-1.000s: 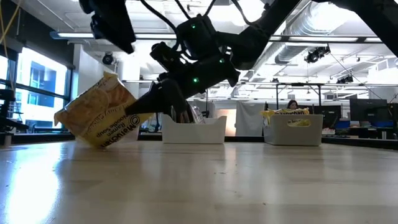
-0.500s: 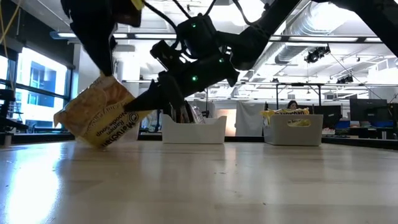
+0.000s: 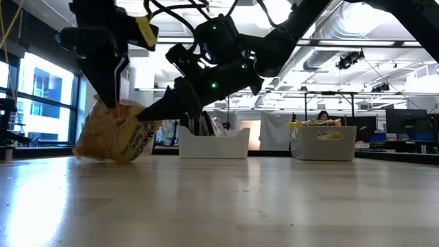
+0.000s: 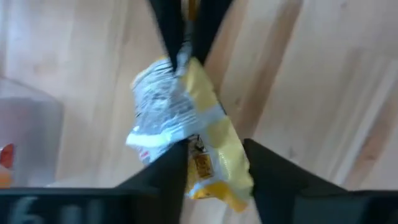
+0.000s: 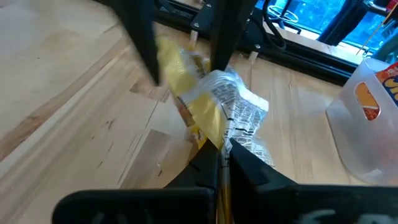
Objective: Sort Maruchan noodles
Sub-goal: Put the yellow noodle pack into the gray bin
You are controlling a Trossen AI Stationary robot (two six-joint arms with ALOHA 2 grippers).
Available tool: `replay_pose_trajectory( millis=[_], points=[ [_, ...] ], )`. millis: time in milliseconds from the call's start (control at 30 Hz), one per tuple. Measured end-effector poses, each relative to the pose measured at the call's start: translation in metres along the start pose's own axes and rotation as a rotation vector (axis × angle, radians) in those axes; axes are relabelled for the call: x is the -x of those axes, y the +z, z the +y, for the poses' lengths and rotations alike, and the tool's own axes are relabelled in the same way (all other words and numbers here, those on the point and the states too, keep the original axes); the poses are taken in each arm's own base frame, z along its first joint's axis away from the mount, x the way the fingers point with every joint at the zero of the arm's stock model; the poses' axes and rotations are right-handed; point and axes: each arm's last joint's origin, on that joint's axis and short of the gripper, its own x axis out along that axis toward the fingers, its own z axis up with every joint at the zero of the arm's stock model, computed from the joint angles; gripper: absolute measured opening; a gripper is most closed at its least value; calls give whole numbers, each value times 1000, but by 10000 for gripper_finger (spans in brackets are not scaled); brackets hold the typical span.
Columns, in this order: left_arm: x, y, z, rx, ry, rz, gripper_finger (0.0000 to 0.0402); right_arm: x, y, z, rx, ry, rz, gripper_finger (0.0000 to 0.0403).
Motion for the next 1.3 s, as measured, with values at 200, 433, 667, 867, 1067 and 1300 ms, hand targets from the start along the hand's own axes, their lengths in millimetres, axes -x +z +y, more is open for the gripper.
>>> replay_pose_trajectory(
  millis=[200, 433, 667, 867, 1067, 1300],
  points=[
    [1, -2, 3, -3, 49, 0, 17, 0, 0, 0, -38, -1, -1, 12],
    [2, -5, 4, -7, 101, 3, 2, 4, 2, -1, -44, -4, 45, 87],
    [16, -17, 8, 59, 112, -80, 1, 33, 7, -7, -20, 26, 171, 196],
    [40, -26, 18, 148, 105, -220, 0, 50, -31, -14, -142, 131, -35, 222],
    [56, -26, 24, 195, 93, -357, 0, 46, -38, -17, -283, 109, -250, 224],
    [68, -21, 31, 211, 88, -471, 0, 39, -24, -18, -306, 167, -302, 238]
  ],
)
